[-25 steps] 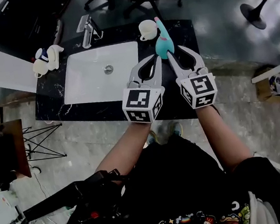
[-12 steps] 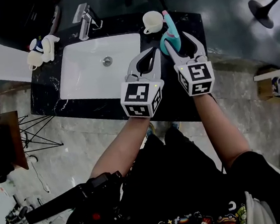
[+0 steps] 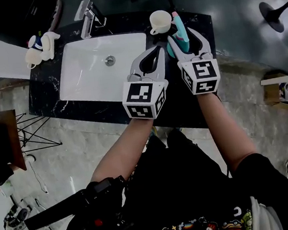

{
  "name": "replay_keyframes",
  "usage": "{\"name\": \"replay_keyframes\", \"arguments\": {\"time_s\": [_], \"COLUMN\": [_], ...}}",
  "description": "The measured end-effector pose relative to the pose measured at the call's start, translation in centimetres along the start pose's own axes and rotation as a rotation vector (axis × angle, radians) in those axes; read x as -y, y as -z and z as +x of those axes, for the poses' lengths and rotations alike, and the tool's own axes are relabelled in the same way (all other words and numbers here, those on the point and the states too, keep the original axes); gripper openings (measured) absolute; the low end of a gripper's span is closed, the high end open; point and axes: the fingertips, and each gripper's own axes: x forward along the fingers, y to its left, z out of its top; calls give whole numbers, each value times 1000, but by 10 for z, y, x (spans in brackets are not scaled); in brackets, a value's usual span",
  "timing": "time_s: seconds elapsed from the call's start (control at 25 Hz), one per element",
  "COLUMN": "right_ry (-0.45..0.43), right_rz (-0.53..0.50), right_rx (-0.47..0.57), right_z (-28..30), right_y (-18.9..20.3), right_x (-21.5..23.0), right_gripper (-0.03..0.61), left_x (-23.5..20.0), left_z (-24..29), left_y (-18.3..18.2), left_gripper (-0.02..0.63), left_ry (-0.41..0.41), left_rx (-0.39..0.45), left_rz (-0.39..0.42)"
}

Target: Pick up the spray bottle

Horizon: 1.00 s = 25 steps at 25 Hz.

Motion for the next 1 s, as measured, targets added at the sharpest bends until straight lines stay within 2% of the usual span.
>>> {"name": "replay_keyframes", "arguments": {"time_s": [0.08,0.16,0.72,1.0], "right_ry": [5,16,25,37], "right_rz": [-1,-4,-34,-29], "right_rx": [1,2,26,89], "right_z": [1,1,-12,-40], "right_y": [-1,-1,-24,-60], "right_x": [0,2,-6,-16], "right_gripper": [222,177,178,176], "left_x": [-1,-3,0,9], "left_z": [0,1,-7,-17], "left_y": [1,1,-11,-26], "left_gripper": [0,0,0,0], "left_ry": [-1,0,27,61], "left_rx": [-2,-3,19,45], "left_rz": [-5,-10,-3,11]}}
